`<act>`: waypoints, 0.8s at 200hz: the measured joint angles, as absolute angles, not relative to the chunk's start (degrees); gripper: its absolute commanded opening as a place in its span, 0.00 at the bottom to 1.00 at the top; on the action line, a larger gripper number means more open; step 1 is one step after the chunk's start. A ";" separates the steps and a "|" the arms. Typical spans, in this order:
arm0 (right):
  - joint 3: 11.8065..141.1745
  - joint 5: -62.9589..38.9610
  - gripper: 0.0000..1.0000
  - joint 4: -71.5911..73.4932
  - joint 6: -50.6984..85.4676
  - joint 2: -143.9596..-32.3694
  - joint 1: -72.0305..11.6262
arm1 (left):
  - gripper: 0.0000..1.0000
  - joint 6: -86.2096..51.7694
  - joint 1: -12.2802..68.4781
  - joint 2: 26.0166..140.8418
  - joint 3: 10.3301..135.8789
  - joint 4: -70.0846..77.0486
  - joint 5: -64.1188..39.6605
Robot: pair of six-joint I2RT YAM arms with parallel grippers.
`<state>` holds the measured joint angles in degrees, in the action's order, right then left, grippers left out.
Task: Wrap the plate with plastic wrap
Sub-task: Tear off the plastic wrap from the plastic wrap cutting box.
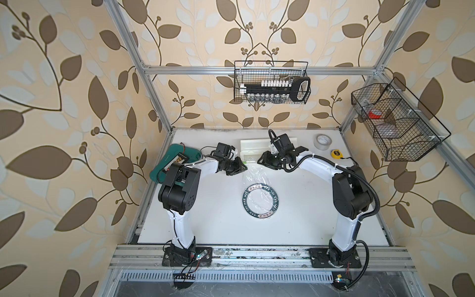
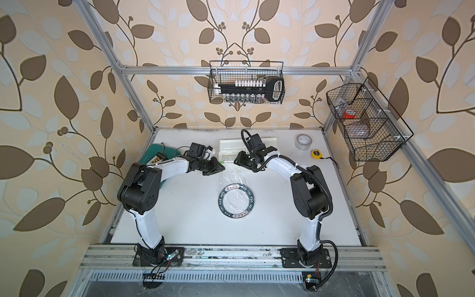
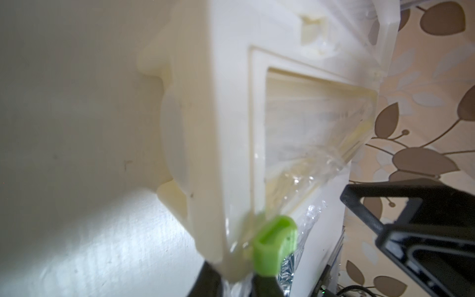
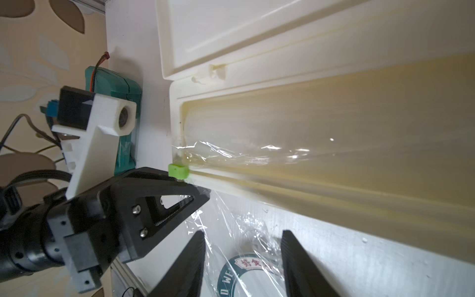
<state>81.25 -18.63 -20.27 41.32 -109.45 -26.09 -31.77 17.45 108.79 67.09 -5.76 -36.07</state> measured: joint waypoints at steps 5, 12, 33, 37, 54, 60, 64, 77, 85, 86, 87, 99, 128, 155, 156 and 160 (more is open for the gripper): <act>81.06 -18.79 0.45 -19.55 42.09 -109.65 -26.09 | 0.03 -31.97 17.69 108.62 66.92 -5.58 -35.97; 80.82 -19.11 0.43 -18.63 42.89 -109.95 -26.09 | 0.01 -31.64 18.06 108.25 66.50 -5.13 -35.86; 80.16 -20.27 0.38 -16.51 45.19 -111.04 -26.09 | 0.00 -31.51 19.07 107.02 64.79 -4.14 -35.00; 80.05 -20.56 0.38 -16.23 45.91 -111.13 -26.09 | 0.00 -31.51 19.33 106.87 64.49 -3.84 -34.48; 79.00 -21.21 0.35 -14.96 47.48 -111.53 -26.30 | 0.00 -31.46 21.21 106.59 63.86 -2.70 -32.25; 78.67 -21.28 0.35 -14.79 47.83 -111.77 -26.37 | 0.00 -31.46 22.11 106.59 63.68 -2.42 -31.57; 78.41 -21.28 0.35 -14.70 48.23 -111.92 -26.41 | 0.00 -31.48 22.63 106.59 63.59 -2.28 -31.16; 77.76 -21.58 0.35 -14.50 48.84 -112.51 -26.39 | 0.02 -31.51 24.43 106.59 63.37 -1.83 -30.59; 77.62 -21.98 0.35 -14.28 48.84 -112.53 -26.35 | 0.04 -31.51 25.19 106.59 63.37 -1.41 -29.98; 77.62 -21.98 0.35 -14.31 48.84 -112.53 -26.35 | 0.04 -31.51 25.21 106.59 63.37 -1.39 -29.93; 77.60 -22.00 0.35 -14.31 48.84 -112.53 -26.35 | 0.04 -31.51 25.26 106.59 63.37 -1.37 -29.87; 77.60 -22.04 0.38 -14.11 48.60 -112.51 -26.35 | 0.10 -31.29 25.54 106.59 63.40 -1.54 -29.50; 77.56 -21.67 0.47 -13.91 45.28 -112.22 -26.35 | 0.46 -30.52 24.77 106.54 63.46 -5.76 -29.76; 76.73 -20.51 0.54 -14.15 40.07 -109.56 -26.46 | 0.59 -29.15 23.09 104.55 63.48 -11.81 -30.13; 76.71 -20.51 0.54 -14.15 39.92 -109.45 -26.48 | 0.60 -29.06 23.05 104.47 63.48 -12.03 -30.13; 76.51 -20.14 0.55 -14.22 39.11 -108.84 -26.55 | 0.62 -28.62 22.70 103.70 63.48 -12.93 -30.20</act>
<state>76.51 -20.14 -14.22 39.11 -108.84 -26.55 -28.62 22.70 103.70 63.48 -12.93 -30.20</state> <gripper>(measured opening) 0.527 0.578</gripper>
